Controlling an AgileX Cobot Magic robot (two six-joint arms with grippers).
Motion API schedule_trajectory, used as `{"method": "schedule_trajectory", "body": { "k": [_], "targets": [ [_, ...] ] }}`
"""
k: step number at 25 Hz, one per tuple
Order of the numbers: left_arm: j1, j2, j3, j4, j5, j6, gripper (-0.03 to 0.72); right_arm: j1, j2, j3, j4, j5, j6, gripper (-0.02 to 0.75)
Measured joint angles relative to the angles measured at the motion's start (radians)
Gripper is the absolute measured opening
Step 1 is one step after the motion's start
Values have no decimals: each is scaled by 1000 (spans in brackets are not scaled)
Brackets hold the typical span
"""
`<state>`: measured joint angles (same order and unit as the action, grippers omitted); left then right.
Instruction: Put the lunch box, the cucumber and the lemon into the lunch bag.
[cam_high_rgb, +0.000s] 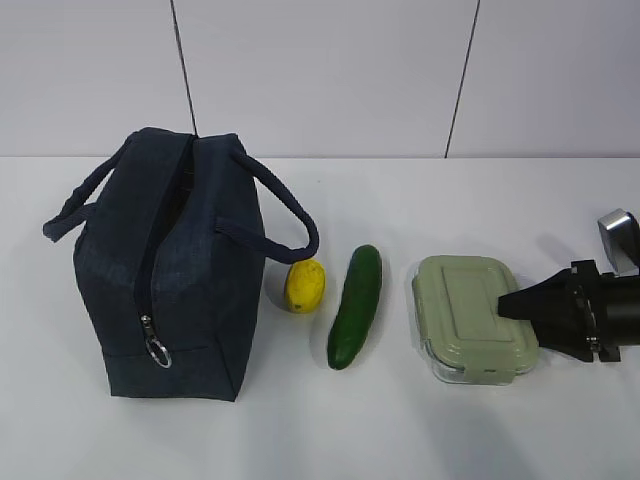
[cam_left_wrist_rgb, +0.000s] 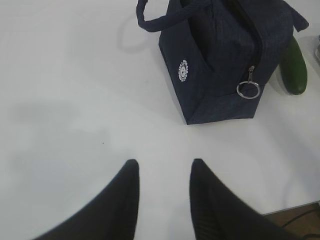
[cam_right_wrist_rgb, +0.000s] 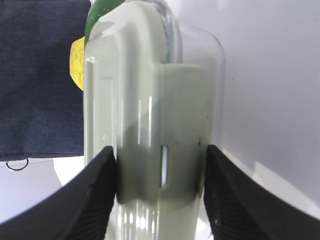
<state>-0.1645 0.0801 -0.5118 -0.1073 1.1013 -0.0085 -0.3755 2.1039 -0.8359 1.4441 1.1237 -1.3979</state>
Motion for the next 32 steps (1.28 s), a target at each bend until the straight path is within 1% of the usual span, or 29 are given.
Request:
{"method": "schedule_trajectory", "body": {
  "k": [17, 23, 32],
  "targets": [
    [0, 0, 0, 0, 0, 0, 244, 0, 0, 0, 2, 2, -25, 394],
    [0, 0, 0, 0, 0, 0, 244, 0, 0, 0, 0, 4, -25, 373],
    [0, 0, 0, 0, 0, 0, 244, 0, 0, 0, -3, 5, -26, 370]
  ]
}}
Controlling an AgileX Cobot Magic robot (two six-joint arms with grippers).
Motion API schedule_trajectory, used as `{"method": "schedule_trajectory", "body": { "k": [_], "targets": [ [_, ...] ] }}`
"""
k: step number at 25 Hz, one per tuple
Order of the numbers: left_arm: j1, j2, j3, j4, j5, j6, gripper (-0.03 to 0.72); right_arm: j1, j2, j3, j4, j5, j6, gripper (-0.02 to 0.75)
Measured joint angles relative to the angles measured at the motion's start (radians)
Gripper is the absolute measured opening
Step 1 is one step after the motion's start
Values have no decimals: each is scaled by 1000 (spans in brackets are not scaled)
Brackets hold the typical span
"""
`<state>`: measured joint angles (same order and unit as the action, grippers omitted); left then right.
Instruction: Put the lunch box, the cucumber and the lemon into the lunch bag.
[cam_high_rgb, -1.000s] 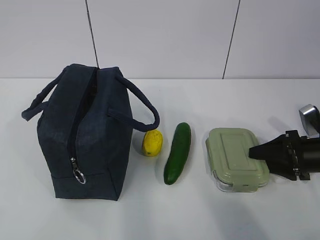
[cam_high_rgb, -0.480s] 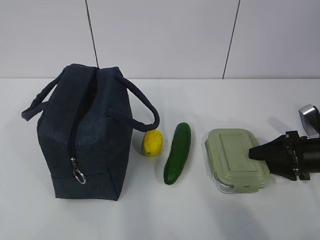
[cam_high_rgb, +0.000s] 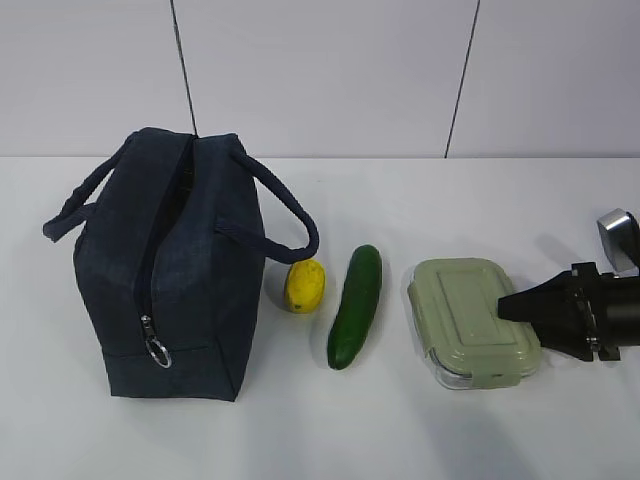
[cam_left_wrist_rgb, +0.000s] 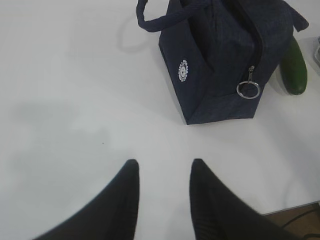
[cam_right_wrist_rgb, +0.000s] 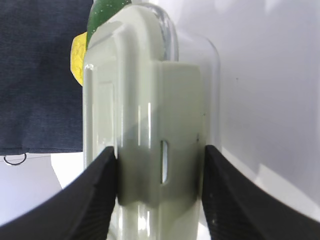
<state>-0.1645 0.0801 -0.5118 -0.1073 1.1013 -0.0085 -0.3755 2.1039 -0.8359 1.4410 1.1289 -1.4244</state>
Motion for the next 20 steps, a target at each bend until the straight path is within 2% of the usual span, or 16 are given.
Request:
{"method": "schedule_trajectory", "body": {
  "k": [20],
  "targets": [
    [0, 0, 0, 0, 0, 0, 244, 0, 0, 0, -8, 2, 19, 368]
  ]
}}
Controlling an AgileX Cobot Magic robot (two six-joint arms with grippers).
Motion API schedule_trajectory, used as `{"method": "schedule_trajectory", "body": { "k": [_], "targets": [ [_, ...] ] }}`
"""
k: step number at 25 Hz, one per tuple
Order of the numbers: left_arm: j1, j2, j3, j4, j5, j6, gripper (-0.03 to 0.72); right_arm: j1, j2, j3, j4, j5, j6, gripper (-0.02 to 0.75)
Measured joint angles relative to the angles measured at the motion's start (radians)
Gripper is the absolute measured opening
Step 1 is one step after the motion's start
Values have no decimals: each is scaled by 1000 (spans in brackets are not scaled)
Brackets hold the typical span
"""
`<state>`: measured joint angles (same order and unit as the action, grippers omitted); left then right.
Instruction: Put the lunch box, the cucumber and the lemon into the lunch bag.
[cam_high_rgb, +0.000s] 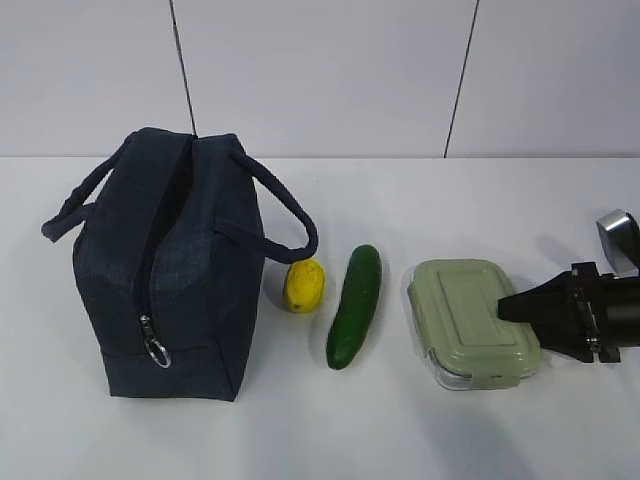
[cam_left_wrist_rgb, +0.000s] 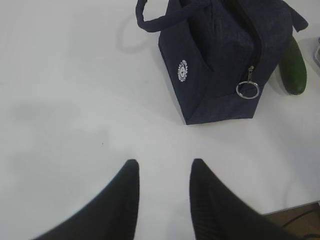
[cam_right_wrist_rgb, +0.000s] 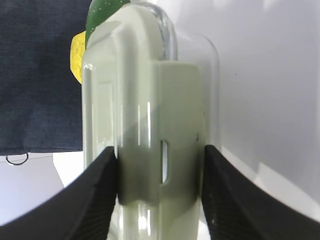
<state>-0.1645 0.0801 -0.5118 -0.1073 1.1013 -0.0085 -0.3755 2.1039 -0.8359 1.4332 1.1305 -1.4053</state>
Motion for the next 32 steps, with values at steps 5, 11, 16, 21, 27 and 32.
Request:
{"method": "schedule_trajectory", "body": {
  "k": [5, 11, 16, 21, 27, 32],
  "targets": [
    [0, 0, 0, 0, 0, 0, 244, 0, 0, 0, -4, 0, 15, 368],
    [0, 0, 0, 0, 0, 0, 244, 0, 0, 0, -11, 2, 30, 366],
    [0, 0, 0, 0, 0, 0, 244, 0, 0, 0, -17, 5, 37, 366],
    [0, 0, 0, 0, 0, 0, 244, 0, 0, 0, -21, 5, 39, 366],
    [0, 0, 0, 0, 0, 0, 244, 0, -27, 0, -47, -13, 57, 366],
    [0, 0, 0, 0, 0, 0, 244, 0, -32, 0, -55, -14, 72, 366]
  ]
}}
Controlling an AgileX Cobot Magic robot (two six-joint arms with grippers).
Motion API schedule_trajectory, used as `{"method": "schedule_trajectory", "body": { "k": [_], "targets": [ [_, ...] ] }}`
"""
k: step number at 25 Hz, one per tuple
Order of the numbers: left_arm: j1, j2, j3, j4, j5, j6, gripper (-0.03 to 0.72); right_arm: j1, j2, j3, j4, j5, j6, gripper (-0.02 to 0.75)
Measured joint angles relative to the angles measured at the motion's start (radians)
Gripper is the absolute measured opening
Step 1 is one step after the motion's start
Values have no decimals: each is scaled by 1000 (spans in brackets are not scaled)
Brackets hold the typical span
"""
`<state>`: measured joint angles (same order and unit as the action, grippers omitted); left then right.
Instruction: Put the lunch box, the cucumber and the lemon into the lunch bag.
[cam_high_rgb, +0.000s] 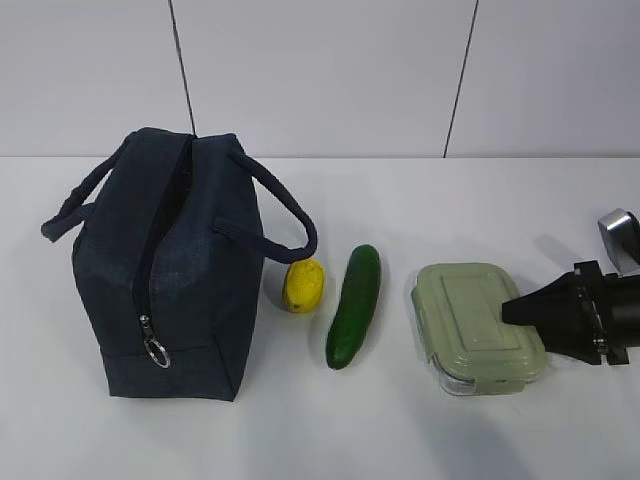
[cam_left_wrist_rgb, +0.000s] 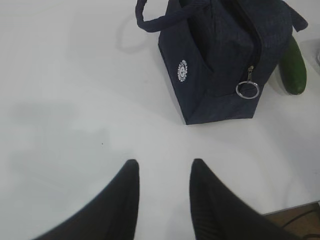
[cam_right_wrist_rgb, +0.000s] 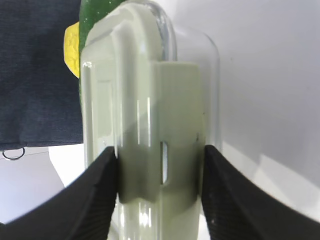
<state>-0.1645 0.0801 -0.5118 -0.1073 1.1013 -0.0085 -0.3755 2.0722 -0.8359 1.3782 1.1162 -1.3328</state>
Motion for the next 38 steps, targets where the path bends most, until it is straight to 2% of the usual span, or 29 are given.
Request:
{"method": "schedule_trajectory", "body": {
  "k": [38],
  "targets": [
    [0, 0, 0, 0, 0, 0, 244, 0, -33, 0, -8, -3, 41, 344]
  ]
}}
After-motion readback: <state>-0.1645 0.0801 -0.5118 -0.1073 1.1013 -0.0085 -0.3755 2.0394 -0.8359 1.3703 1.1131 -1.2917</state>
